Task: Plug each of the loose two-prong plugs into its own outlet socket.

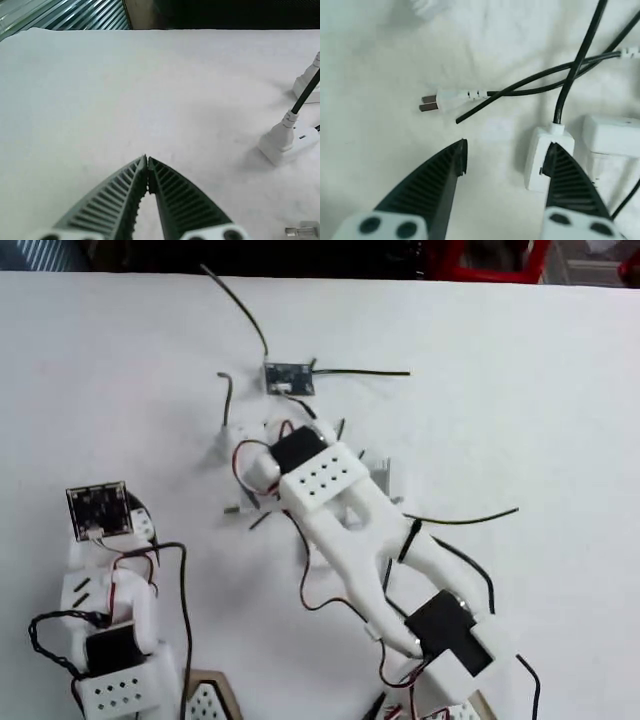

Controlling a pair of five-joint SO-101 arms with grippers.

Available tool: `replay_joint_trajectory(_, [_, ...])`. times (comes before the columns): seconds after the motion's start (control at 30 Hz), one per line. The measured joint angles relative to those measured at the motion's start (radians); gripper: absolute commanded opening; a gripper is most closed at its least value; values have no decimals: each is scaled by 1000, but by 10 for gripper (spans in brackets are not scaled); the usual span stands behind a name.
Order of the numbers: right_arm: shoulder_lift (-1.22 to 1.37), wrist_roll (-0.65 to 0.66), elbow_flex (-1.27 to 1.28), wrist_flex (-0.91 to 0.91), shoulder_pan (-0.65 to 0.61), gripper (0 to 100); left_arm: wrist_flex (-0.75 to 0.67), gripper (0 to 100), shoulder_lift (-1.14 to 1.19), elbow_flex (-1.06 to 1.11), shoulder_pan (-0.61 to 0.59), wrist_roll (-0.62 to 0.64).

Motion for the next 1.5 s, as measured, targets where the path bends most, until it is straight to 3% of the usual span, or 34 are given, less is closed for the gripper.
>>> replay_joint_trajectory(0.17, [117, -18, 0, -95, -49, 222, 0, 24, 0, 0, 0, 0])
replay_joint_trajectory(0.53, [284, -301, -163, -144, -68, 224, 0, 24, 0, 0, 0, 0])
replay_joint_trajectory(1.03, [517, -353, -333, -150, -74, 218, 0, 24, 0, 0, 0, 0])
replay_joint_trajectory(1.27, [586, -321, -356, -146, -71, 16, 0, 24, 0, 0, 0, 0])
replay_joint_trajectory(1.5, [591, -279, -367, -101, -71, 39, 0, 24, 0, 0, 0, 0])
